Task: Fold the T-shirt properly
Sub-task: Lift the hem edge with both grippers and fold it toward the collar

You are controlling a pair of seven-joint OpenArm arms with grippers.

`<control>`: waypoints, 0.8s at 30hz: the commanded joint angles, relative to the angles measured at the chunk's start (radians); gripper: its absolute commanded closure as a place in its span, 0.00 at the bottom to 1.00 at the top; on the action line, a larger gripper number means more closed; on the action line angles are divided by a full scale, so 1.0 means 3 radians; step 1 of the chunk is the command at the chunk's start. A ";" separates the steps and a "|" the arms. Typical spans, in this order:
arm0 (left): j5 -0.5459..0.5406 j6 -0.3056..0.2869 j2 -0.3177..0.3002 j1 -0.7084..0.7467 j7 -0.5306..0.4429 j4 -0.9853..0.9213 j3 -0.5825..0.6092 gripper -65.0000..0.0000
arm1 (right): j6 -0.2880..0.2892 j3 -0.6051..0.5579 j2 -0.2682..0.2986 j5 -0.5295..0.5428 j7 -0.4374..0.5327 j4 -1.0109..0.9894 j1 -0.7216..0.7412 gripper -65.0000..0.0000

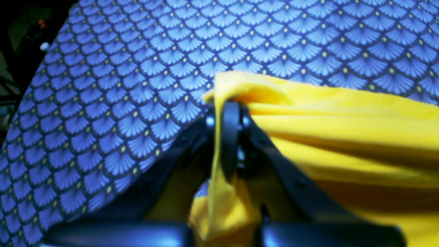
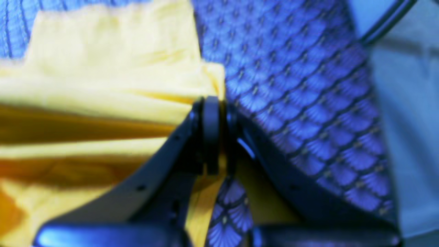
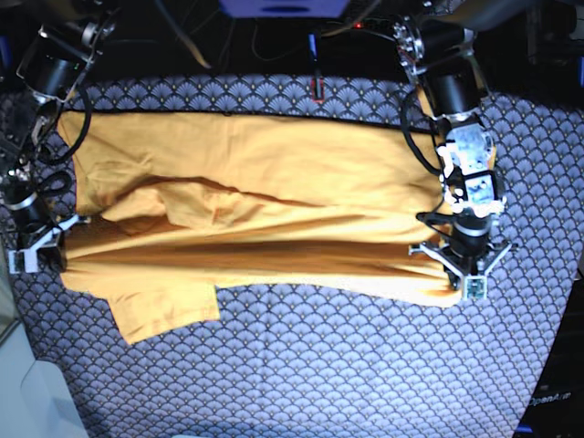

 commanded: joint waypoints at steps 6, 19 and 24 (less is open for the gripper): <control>-0.0017 0.0037 -0.0040 0.0157 -0.0085 0.0377 -0.0007 1.00 | -0.0031 0.0082 0.0049 0.0042 0.0088 0.0290 -0.0196 1.00; -0.0017 0.0037 -0.0050 0.0393 -0.0091 0.0479 -0.0007 1.00 | -0.0031 0.0521 -0.0191 0.0037 0.0108 0.0346 -0.0447 1.00; -0.0017 0.0037 -0.0040 0.0444 -0.0091 0.0484 -0.0012 1.00 | -0.0031 0.0634 -0.0334 0.0027 0.0108 0.0551 -0.0539 1.00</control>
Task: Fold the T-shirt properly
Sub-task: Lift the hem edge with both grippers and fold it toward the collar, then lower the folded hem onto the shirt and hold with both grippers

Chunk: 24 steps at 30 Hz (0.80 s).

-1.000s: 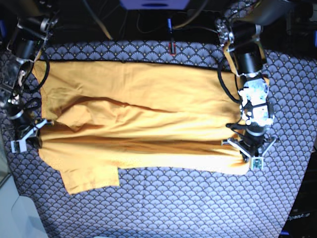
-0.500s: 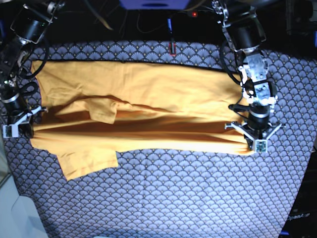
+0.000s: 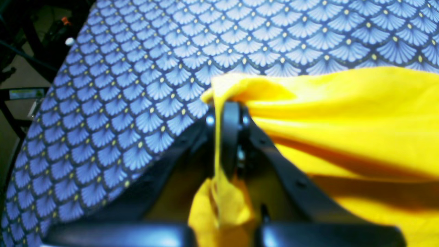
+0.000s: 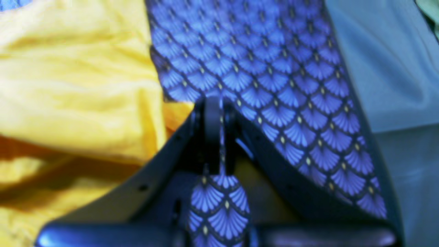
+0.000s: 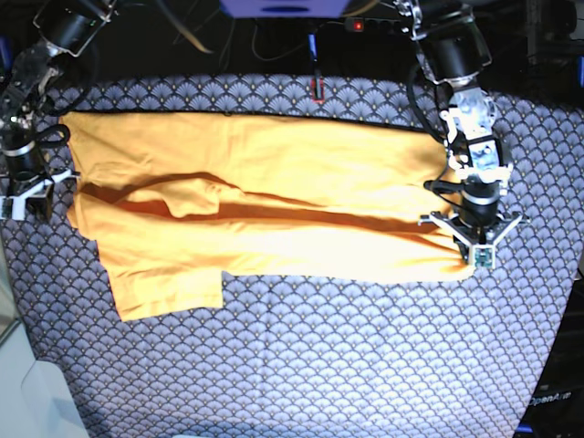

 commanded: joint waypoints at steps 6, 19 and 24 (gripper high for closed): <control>-0.0017 0.0023 -0.0018 -0.0003 -0.0078 0.0034 0.0011 1.00 | -0.0013 0.0017 0.0026 0.0038 0.0074 0.0097 0.0039 1.00; -0.0017 0.0023 -0.0018 -0.0009 -0.0078 0.0034 0.0021 1.00 | -0.0013 -0.0192 0.0149 -0.0269 -0.0740 -0.0169 0.0540 1.00; -0.0017 0.0023 -0.0013 -0.0019 -0.0083 0.0034 0.0021 1.00 | -0.0013 -0.0192 0.0139 -0.0294 -0.0821 -0.0169 0.0576 1.00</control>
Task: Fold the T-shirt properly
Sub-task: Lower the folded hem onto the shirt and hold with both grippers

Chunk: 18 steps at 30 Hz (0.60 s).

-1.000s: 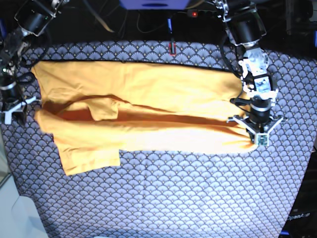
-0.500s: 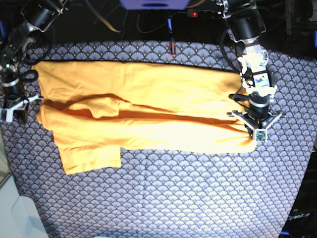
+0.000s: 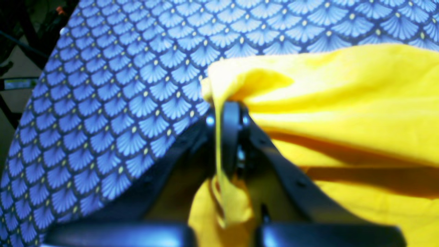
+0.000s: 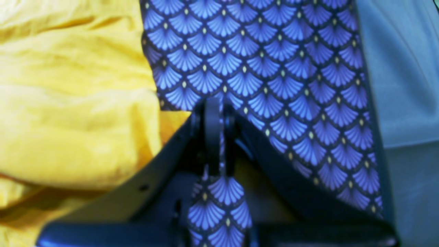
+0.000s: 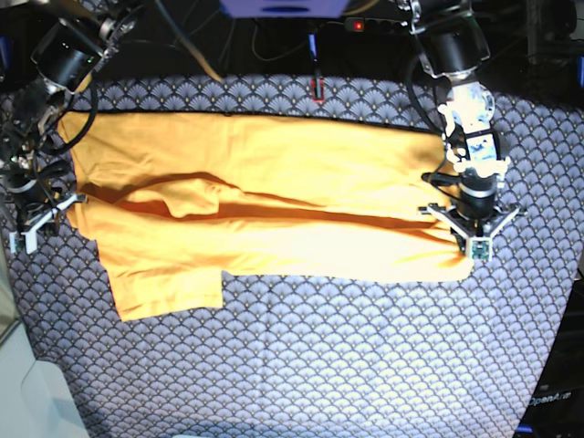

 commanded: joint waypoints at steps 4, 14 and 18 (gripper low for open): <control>-0.0016 0.0021 0.0065 -0.0076 -0.0097 0.0057 -0.0016 1.00 | -0.0006 0.0015 0.0031 0.0039 0.0054 0.0060 0.0049 1.00; -0.0021 0.0047 0.0075 -0.0076 -0.0112 0.0057 -0.0016 1.00 | -0.0006 0.0046 0.0026 0.0059 0.0054 0.0055 0.0049 1.00; -0.0067 0.0047 0.0075 -0.0076 -0.0112 0.0057 -0.0021 1.00 | -0.0006 0.0199 -0.0020 0.0044 0.0054 0.0055 0.0116 1.00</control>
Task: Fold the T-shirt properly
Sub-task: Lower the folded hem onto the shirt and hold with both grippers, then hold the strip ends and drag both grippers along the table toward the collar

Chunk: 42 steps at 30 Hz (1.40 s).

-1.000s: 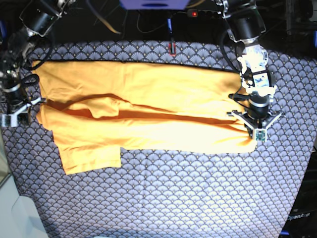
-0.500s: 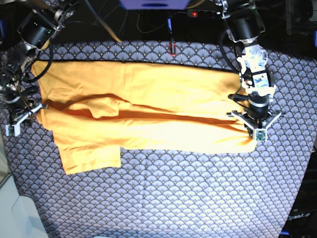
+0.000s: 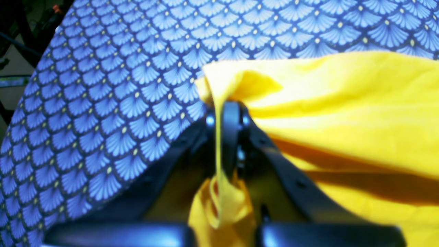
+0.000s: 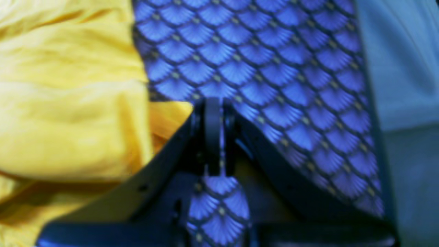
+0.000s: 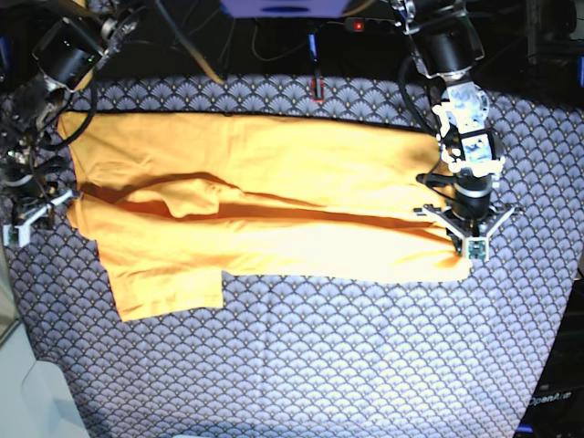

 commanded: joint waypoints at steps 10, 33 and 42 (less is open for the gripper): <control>-0.0595 0.0023 -0.0091 -0.0051 -0.0055 0.0057 -0.0002 1.00 | -0.0007 0.0071 0.0038 0.0053 0.0081 0.0055 0.0088 0.84; -0.0595 0.0023 -0.0086 -0.0040 -0.0055 0.0149 -0.0135 1.00 | -0.0007 0.0173 -0.0049 0.0053 0.0081 0.0454 -0.0142 0.82; -0.0447 0.0028 -0.0086 -0.0040 0.0175 0.0184 -0.0135 0.95 | -0.0007 0.0148 -0.0100 0.0058 0.0051 0.0520 -0.0245 0.64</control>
